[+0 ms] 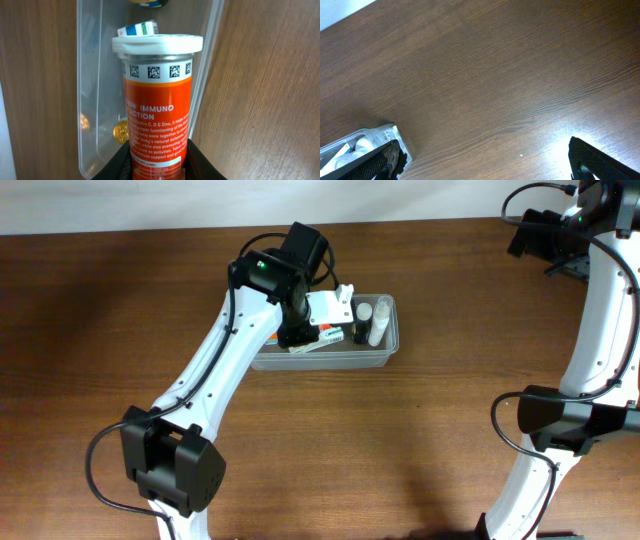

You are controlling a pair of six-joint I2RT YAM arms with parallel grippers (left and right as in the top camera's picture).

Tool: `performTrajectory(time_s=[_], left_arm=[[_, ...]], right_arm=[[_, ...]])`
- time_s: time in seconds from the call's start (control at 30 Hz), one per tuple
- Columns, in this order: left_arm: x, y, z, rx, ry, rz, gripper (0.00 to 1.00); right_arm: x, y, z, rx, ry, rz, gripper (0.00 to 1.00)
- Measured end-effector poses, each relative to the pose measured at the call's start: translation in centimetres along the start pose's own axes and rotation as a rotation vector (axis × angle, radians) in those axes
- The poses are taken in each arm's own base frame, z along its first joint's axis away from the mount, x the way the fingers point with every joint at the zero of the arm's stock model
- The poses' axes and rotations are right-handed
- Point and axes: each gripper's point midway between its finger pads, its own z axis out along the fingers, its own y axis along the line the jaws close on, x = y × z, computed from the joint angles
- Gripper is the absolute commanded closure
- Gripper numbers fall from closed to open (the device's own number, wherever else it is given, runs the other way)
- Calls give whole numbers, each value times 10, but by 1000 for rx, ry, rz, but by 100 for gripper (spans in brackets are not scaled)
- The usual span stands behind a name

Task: Pack container
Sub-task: 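Carry the orange tube into the container and lay it down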

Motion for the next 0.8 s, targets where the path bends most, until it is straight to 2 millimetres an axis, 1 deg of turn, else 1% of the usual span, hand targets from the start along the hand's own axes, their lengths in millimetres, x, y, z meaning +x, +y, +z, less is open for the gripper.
performTrajectory(time_s=[0.13, 0.23, 0.37, 0.5, 0.57, 0.67, 0.8], left_arm=[[-2, -1, 1, 8, -12, 53, 93], [-3, -1, 8, 17, -11, 69, 92], [0, -2, 35, 58, 16, 73, 92], [9, -8, 71, 129, 63, 70, 92], [13, -12, 85, 158, 82, 67, 93], [16, -14, 93, 175, 93, 64, 92], [16, -14, 95, 177, 94, 65, 75]], right_arm=[[0, 0, 0, 0, 0, 0, 2], [0, 0, 0, 0, 0, 0, 2], [0, 0, 0, 0, 0, 1, 2], [0, 0, 0, 0, 0, 0, 2], [0, 0, 0, 0, 0, 0, 2], [0, 0, 0, 0, 0, 1, 2], [0, 0, 0, 0, 0, 0, 2]])
